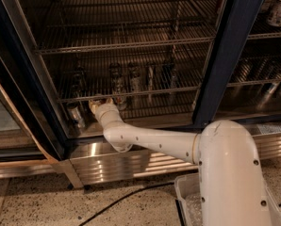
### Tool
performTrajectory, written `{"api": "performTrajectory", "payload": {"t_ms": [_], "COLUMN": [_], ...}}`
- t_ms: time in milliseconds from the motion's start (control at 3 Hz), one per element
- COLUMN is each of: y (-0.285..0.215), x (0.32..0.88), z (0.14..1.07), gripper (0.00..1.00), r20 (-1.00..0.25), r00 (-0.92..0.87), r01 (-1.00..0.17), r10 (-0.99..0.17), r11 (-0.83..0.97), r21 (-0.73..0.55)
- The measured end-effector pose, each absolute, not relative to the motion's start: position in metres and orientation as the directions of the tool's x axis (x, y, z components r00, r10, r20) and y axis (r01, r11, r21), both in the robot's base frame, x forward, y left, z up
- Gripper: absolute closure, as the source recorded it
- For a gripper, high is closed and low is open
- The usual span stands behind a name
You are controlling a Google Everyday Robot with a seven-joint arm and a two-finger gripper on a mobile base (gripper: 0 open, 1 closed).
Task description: Pick coke can from bottom shelf of fridge
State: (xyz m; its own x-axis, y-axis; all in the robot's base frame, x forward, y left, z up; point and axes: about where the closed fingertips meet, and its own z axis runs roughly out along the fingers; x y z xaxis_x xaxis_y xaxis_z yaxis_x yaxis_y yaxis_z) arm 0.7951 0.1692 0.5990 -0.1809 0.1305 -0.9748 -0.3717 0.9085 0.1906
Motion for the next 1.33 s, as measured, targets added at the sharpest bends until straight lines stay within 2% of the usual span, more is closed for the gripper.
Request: {"api": "performTrajectory", "payload": {"t_ms": [667, 1333], "y": [0.175, 0.179], "x": [0.77, 0.776], "z": [0.595, 0.604], "gripper": [1.0, 1.0], "r20": [-0.963, -0.967], "r00": [-0.266, -0.254], "r01": [-0.448, -0.464], "r10": [0.047, 0.013], "r11": [0.878, 0.876], "r21": [0.166, 0.133]}}
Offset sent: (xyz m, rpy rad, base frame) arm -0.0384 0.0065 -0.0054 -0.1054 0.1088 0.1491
